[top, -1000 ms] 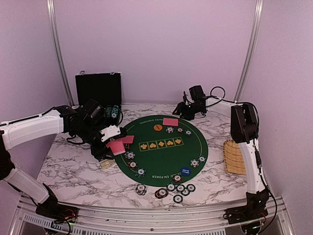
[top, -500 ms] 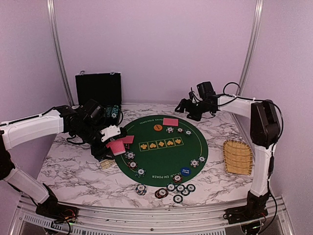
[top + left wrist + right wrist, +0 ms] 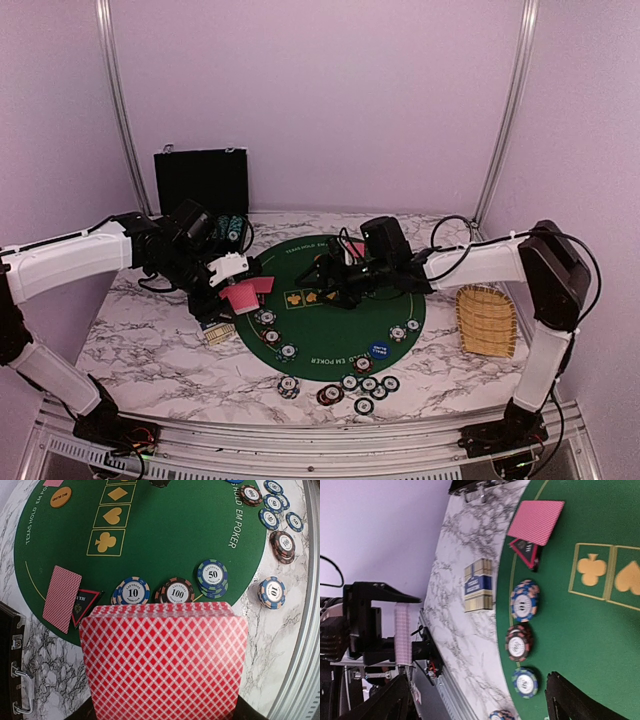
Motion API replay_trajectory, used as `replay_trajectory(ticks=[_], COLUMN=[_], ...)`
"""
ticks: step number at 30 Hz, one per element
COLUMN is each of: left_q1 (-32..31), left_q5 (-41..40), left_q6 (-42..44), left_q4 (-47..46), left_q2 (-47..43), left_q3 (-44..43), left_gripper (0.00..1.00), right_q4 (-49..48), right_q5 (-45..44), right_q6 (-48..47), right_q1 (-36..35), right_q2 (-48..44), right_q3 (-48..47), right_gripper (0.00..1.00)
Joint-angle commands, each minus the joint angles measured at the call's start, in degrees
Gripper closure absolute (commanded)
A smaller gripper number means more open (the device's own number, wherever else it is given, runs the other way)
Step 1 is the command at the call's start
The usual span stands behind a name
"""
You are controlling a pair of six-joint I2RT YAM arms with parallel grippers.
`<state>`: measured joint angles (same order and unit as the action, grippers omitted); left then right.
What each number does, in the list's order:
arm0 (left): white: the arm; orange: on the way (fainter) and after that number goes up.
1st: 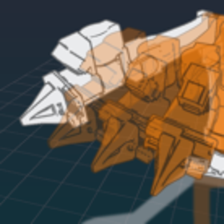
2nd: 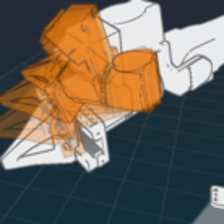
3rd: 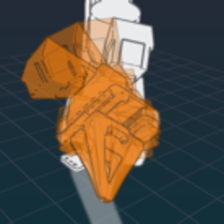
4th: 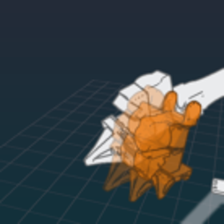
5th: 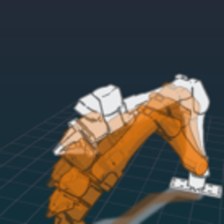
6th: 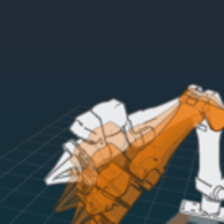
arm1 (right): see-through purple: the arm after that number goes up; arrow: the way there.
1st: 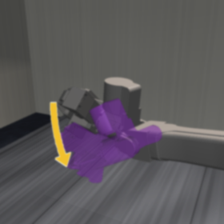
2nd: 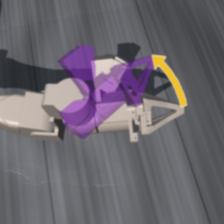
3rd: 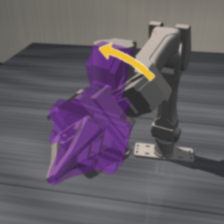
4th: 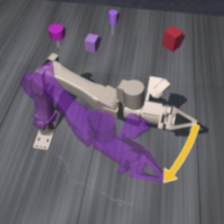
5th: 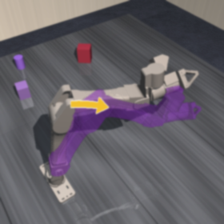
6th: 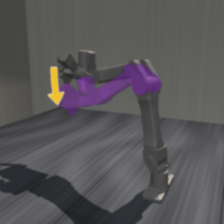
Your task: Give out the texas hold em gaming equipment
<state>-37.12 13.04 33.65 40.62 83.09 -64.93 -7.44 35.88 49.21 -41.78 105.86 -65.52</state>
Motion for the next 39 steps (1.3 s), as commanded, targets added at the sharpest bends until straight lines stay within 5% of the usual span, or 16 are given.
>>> replay_trajectory(ticks=[1, 39], left_q1=[0.12, -0.04], left_q5=[1.09, 1.32], left_q6=[0.01, -0.17], left_q4=[0.19, 0.0], left_q2=[0.44, 0.24], left_q3=[-2.22, -2.13], left_gripper=[1.0, 1.0], right_q4=[-13.04, -28.39], right_q5=[3.38, 7.35], right_q6=[6.62, 18.7], right_q1=[-4.45, -12.26], right_q2=[0.82, 17.56], right_q3=[-0.28, -13.03], right_gripper=[0.07, 0.07])
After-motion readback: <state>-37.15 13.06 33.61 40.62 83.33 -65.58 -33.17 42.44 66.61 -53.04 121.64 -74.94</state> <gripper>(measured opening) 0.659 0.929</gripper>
